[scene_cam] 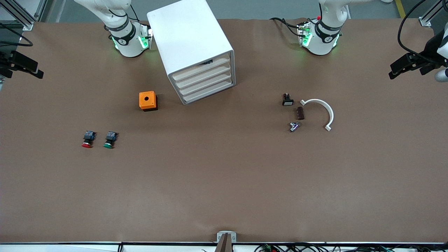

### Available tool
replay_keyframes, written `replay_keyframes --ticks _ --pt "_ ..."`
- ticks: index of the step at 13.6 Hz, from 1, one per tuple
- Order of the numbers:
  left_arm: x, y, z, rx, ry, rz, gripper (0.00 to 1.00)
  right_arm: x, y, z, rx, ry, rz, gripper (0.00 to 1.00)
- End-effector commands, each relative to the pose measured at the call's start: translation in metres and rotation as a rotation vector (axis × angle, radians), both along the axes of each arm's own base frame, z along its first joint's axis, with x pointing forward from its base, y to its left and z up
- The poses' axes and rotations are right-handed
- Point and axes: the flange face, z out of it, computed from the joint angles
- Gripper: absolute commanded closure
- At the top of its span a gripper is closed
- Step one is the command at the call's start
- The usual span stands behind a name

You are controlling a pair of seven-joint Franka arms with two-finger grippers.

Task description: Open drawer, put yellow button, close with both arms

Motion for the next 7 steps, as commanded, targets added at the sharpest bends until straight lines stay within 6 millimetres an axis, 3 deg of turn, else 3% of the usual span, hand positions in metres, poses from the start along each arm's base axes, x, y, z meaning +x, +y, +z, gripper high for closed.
replay_keyframes --ticks 1,7 --pt "-0.0019 0.0014 -0.0040 0.004 -0.001 -0.015 0.00 -0.0009 -0.0080 0.0024 0.000 -0.008 -0.029 0.00" --pt "-0.0042 -0.0076 -0.0041 0.012 0.002 -0.033 0.00 0.0011 -0.0033 0.0081 0.011 -0.041 -0.022 0.00"
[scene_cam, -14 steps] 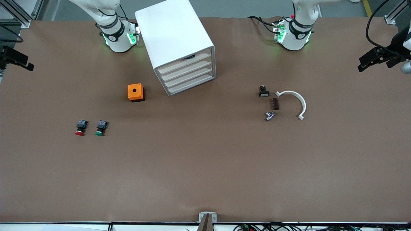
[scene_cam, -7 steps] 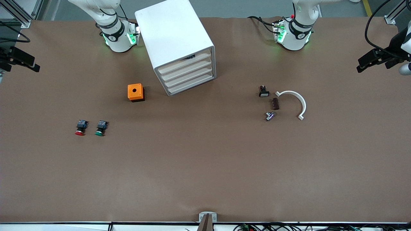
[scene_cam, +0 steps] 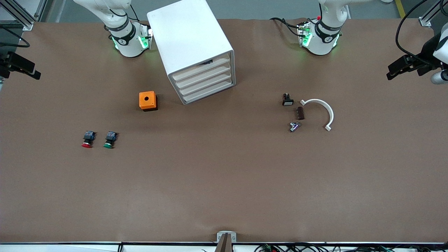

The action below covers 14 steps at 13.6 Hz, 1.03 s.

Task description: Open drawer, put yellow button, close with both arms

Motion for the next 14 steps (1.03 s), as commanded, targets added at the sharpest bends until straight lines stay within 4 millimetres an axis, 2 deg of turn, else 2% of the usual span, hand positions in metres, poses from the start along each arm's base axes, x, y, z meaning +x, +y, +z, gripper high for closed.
replay_keyframes --ticks 1,3,5,9,12,14 --pt "-0.003 -0.016 0.003 0.021 -0.017 -0.050 0.00 0.001 0.007 0.007 0.008 -0.028 0.005 0.00" --pt "0.000 -0.037 0.003 0.029 -0.038 -0.089 0.00 0.000 0.007 0.008 0.008 -0.030 0.008 0.00" --pt "0.002 -0.047 0.003 0.021 -0.050 -0.106 0.00 0.000 0.010 0.006 0.009 -0.021 0.015 0.00" --pt "0.007 -0.050 0.017 0.013 -0.079 -0.115 0.00 0.000 0.030 0.005 0.002 -0.017 0.048 0.00" --pt "0.011 -0.048 0.022 0.001 -0.084 -0.107 0.00 -0.004 0.024 0.005 -0.001 0.007 0.047 0.00" --pt "0.012 -0.049 0.026 -0.032 -0.093 -0.098 0.00 -0.003 0.029 0.004 -0.001 0.012 0.056 0.00"
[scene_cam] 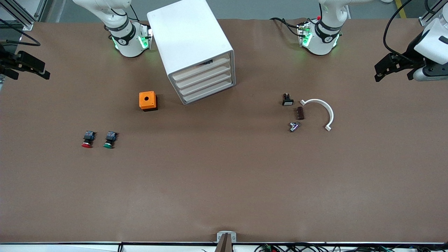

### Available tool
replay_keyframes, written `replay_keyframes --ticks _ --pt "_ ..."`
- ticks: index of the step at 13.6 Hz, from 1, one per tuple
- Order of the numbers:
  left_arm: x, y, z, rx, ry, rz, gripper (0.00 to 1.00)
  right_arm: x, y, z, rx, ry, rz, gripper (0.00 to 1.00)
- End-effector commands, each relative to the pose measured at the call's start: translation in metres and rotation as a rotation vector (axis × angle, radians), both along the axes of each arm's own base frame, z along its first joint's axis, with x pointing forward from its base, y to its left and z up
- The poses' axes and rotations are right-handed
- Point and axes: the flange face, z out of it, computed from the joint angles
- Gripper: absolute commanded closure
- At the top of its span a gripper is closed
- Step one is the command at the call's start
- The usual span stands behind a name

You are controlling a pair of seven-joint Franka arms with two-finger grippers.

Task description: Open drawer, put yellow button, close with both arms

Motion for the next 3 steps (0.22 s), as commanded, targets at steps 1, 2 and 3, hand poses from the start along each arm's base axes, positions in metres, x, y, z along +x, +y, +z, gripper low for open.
replay_keyframes --ticks 1,2,3 --pt "0.004 0.001 0.011 -0.030 -0.008 -0.008 0.00 -0.003 0.008 0.005 0.004 -0.002 0.015 0.00" --pt "0.003 0.001 0.011 -0.029 -0.001 -0.008 0.00 -0.003 0.018 0.005 0.005 -0.006 0.029 0.00" --pt "0.003 0.000 0.013 -0.029 0.000 -0.008 0.00 -0.002 0.028 0.005 0.002 -0.009 0.043 0.00"
